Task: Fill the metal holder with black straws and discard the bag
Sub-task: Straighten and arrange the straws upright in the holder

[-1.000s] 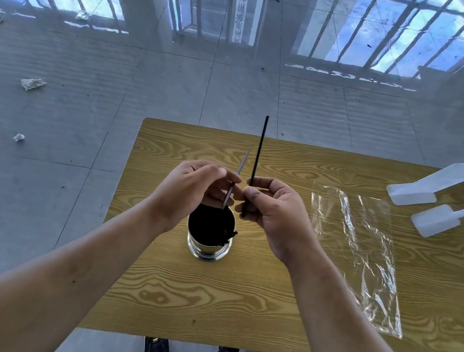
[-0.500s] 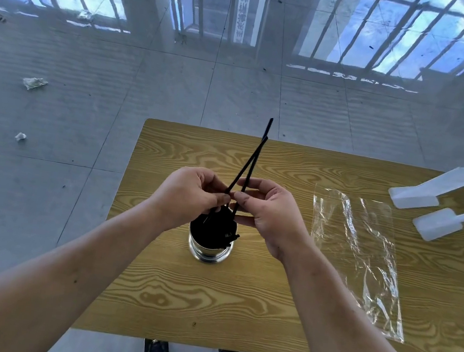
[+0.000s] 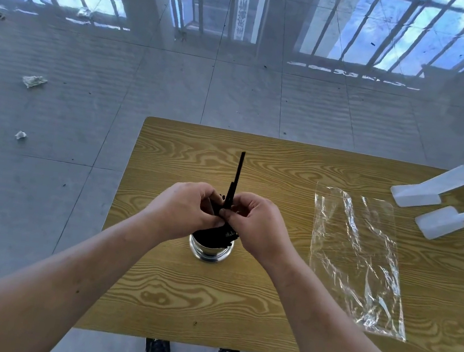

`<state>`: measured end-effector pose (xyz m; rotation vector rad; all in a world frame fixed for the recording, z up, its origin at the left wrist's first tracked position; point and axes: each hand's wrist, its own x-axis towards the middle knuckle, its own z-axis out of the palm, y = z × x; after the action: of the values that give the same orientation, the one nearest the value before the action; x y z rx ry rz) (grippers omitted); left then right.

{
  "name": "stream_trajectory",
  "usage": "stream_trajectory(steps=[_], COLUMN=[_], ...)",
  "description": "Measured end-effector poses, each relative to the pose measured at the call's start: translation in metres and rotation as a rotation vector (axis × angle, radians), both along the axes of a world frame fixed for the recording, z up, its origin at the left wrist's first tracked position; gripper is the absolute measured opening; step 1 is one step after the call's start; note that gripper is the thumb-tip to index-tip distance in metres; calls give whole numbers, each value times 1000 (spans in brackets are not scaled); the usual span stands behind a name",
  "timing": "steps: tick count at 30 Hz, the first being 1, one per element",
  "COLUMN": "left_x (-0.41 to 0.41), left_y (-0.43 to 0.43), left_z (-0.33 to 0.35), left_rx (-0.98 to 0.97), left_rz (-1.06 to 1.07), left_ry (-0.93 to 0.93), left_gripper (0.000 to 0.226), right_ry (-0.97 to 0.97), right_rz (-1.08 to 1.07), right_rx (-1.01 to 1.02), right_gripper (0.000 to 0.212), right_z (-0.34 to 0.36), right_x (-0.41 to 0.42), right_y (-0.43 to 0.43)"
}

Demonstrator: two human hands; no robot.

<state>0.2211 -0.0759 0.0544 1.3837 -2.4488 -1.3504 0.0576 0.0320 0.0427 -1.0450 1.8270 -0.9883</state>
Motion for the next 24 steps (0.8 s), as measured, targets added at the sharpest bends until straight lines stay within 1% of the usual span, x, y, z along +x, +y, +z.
stream_trajectory(steps=[5,6,8,9,11,12,13,14,15,16,19,21,24], left_x=[4,5,9,13,21,25,27,28,28,27,23,22,20], left_y=[-2,-2,-3,-4,-4,-5,-6,-8,-8,-8,-7,-8,-10], left_z=[2,2,0,-3,-10,-14,-18,-22,-26,-30,-37,-38,-36], left_rx=[-5,-28,-122,-166,-174,-126,-60,8,64,94,29,-3,-27], left_rz=[-27,-29,-16,0,51,72,79,66,42,13,-18,28,72], left_ry=[33,26,-1,-13,-29,-50,-82,-122,-161,-196,-214,-176,-155], left_gripper=[40,46,66,78,100,110,119,123,120,110,61,37,19], right_ry=[125,151,221,250,284,308,341,372,393,398,352,327,321], right_rz=[21,18,14,12,27,61,116,178,225,241,143,82,54], right_rx=[17,9,-1,0,37,78,137,203,260,292,264,220,181], right_gripper=[19,21,32,43,78,95,106,110,107,97,61,46,28], right_z=[-6,-5,-4,-3,-2,-3,-5,-8,-12,-16,-24,-22,-20], right_x=[-3,-5,-9,-11,-15,-16,-15,-13,-10,-7,-5,-6,-3], right_y=[4,4,7,10,22,30,37,42,45,46,37,26,9])
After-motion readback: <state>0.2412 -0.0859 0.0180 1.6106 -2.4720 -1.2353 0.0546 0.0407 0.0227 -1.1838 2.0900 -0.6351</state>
